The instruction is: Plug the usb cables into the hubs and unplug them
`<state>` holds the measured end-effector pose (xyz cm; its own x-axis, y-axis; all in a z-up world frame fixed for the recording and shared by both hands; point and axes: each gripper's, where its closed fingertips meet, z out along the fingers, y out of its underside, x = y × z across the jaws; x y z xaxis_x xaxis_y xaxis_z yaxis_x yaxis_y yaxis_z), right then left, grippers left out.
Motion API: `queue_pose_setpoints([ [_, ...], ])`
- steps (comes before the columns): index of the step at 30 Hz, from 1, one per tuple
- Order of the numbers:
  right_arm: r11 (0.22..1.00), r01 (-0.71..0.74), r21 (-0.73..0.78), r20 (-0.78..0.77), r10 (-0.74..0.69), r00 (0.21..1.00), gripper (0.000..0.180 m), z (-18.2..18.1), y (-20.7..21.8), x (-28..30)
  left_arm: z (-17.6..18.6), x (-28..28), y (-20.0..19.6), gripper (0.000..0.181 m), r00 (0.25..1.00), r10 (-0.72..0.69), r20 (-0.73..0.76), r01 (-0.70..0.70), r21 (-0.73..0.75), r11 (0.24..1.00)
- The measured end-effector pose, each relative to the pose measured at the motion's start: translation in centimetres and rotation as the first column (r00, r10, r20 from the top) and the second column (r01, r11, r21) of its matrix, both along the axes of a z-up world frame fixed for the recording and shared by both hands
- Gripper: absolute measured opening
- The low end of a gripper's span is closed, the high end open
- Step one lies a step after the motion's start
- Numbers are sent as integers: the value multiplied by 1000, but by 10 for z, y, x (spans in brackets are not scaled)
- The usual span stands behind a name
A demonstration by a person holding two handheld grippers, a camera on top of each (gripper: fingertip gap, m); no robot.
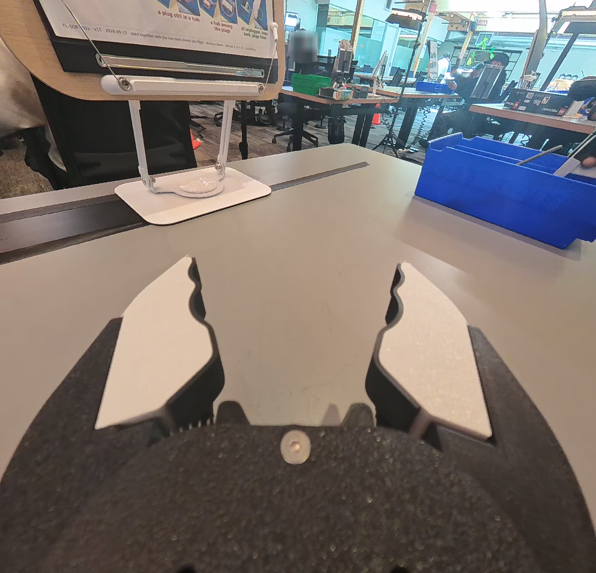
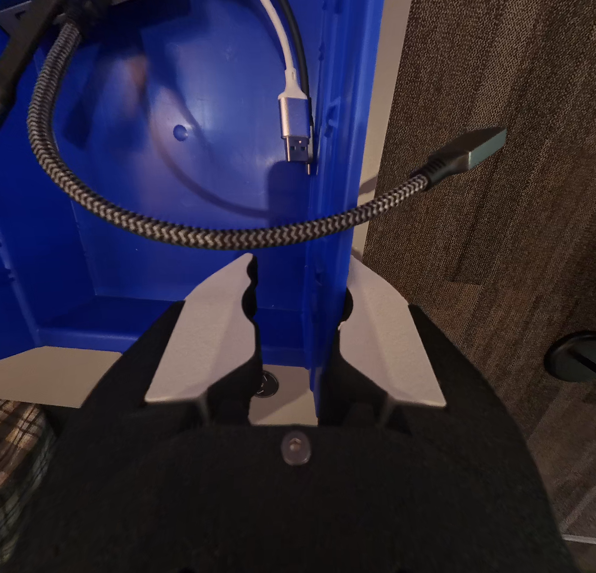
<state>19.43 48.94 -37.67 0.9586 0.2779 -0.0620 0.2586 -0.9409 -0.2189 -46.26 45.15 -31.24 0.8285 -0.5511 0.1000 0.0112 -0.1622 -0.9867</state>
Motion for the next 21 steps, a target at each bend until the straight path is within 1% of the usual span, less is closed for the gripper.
queue_pose_setpoints([
  [6, 1000, 10, 6, 0, -10, 1000, 38, -2, 2, 2, -1, -2, 1, 111, 1000, 9, 0, -9, 0, 1000],
  [9, 1000, 25, 17, 28, -25, 999, 24, -4, 4, 7, -1, -2, 2, 111, 1000, 12, -3, -12, -1, 1000],
  [11, 999, 50, 15, 56, -51, 997, 9, -4, 5, 12, -1, -3, 2, 111, 1000, 20, -9, -20, 7, 1000],
  [16, 997, 74, 3, -3, -74, 997, 5, -4, 3, 8, 2, -4, 1, 109, 1000, 22, -7, -22, 18, 1000],
  [21, 999, 43, 19, 2, -43, 999, 5, -4, 3, 8, 4, -4, 0, 107, 1000, 18, -3, -18, 25, 1000],
])
